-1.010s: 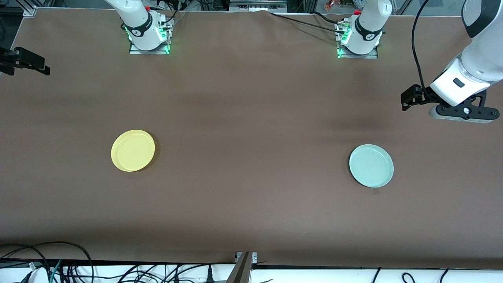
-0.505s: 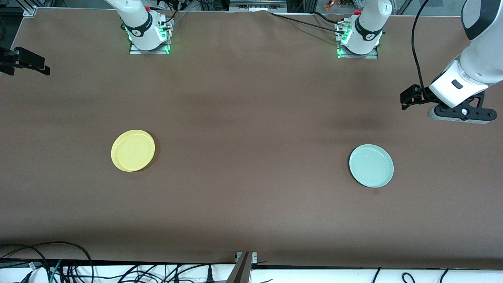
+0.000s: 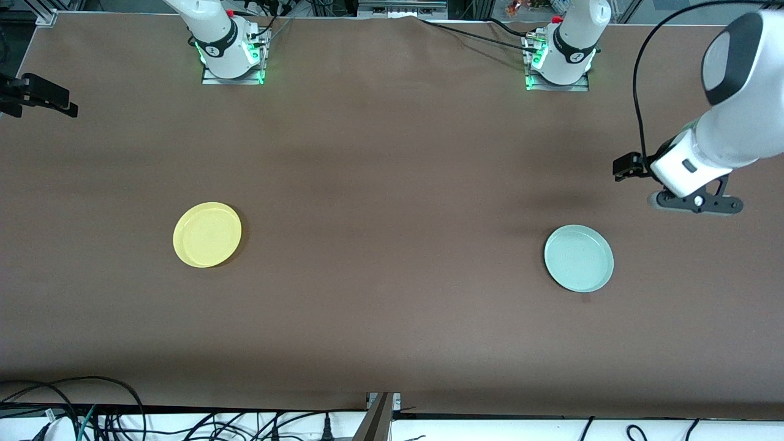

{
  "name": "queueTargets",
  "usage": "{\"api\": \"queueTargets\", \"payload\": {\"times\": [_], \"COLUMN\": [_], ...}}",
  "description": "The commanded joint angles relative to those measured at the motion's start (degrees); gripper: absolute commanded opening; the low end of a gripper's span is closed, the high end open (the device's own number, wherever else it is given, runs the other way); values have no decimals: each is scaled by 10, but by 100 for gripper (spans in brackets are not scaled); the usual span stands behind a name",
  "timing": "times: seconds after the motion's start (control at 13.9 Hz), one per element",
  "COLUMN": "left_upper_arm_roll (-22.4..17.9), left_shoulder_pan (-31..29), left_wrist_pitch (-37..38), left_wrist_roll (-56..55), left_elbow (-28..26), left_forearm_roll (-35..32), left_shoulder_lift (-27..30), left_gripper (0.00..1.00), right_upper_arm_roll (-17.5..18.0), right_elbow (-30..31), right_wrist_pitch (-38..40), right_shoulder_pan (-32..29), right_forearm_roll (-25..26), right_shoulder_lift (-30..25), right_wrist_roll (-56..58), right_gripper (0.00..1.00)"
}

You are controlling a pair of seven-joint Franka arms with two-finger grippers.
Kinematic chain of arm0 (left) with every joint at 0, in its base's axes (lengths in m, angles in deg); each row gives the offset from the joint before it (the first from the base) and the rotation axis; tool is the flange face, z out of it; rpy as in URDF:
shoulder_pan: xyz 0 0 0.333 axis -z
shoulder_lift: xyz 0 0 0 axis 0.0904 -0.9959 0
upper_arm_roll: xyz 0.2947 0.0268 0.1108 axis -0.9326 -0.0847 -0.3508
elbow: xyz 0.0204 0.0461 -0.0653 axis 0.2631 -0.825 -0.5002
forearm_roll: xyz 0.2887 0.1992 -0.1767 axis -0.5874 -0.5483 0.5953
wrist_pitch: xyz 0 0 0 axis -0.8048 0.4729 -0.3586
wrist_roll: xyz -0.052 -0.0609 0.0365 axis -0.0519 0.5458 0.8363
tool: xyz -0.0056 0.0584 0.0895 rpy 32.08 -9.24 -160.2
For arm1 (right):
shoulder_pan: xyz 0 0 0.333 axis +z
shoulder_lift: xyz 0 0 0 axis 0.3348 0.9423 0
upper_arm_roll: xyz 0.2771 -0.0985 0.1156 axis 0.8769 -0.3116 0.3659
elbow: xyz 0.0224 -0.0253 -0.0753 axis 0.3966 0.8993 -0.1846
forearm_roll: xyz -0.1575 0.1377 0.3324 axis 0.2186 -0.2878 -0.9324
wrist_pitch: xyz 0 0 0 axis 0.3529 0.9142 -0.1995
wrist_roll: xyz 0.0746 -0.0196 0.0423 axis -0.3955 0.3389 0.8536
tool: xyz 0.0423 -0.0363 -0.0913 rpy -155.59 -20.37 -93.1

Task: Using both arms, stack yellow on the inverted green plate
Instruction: 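Move the left gripper toward the pale green plate's rim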

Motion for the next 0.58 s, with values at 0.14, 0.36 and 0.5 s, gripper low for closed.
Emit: {"api": "queueTargets", "payload": {"times": [0.14,0.36,0.5], "left_upper_arm_roll": [-1,-1,-2], "left_shoulder_pan": [-32,-56,-57], "left_wrist_pitch": [-88,-192,-241], "left_wrist_roll": [73,166,197], "left_elbow": [25,25,24], "left_forearm_roll": [20,18,14], "left_shoulder_lift": [-127,-193,-237], "left_gripper": [100,100,100], "right_upper_arm_roll": [-1,-1,1], "right_elbow": [-5,-5,-7], "right_wrist_pitch": [4,4,-1], "right_shoulder_pan": [-7,-7,-6], "right_forearm_roll": [-12,-12,-11], "right_shoulder_lift": [0,3,4], "right_wrist_roll": [1,1,1], "right_gripper": [100,100,100]}}
